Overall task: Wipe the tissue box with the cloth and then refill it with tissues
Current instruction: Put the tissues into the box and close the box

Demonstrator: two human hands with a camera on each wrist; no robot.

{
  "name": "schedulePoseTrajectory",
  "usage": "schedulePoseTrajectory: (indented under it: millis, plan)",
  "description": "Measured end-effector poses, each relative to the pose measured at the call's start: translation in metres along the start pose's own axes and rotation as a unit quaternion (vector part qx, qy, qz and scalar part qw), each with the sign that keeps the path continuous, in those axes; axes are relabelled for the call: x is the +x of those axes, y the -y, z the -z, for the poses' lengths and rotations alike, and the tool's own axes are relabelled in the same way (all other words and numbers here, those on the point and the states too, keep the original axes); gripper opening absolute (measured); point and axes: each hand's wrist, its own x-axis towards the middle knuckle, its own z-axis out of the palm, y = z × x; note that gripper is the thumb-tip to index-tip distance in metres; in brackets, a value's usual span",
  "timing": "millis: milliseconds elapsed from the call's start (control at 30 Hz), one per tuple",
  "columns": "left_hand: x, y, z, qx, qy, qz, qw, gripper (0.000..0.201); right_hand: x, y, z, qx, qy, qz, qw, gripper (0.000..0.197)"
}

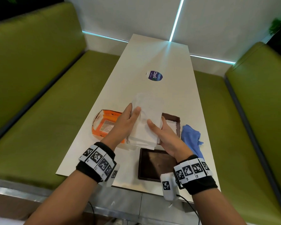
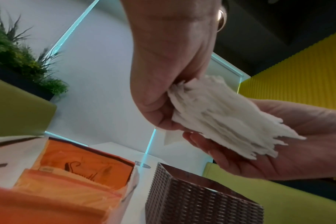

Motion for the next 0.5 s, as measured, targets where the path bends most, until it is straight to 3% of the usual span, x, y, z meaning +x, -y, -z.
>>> schedulePoseTrajectory:
  millis: [233,367,500]
  plan:
    - [-0.002,-0.003,0.003,-0.049,0.02,0.007,0.999,0.031,-0.003,-0.001,0.005,-0.024,0.029,0.007,0.999,0.055]
    - [-0.004,-0.001,-0.001,-0.079,0.009,0.019,0.997,0.028,-0.004,0.0,0.008,-0.017,0.049,-0.001,0.999,0.061]
    - [-0.003,0.006,-0.009,-0.072,-0.035,0.008,0.997,0.03,0.0,-0.004,0.004,0.022,0.021,0.013,0.999,0.075]
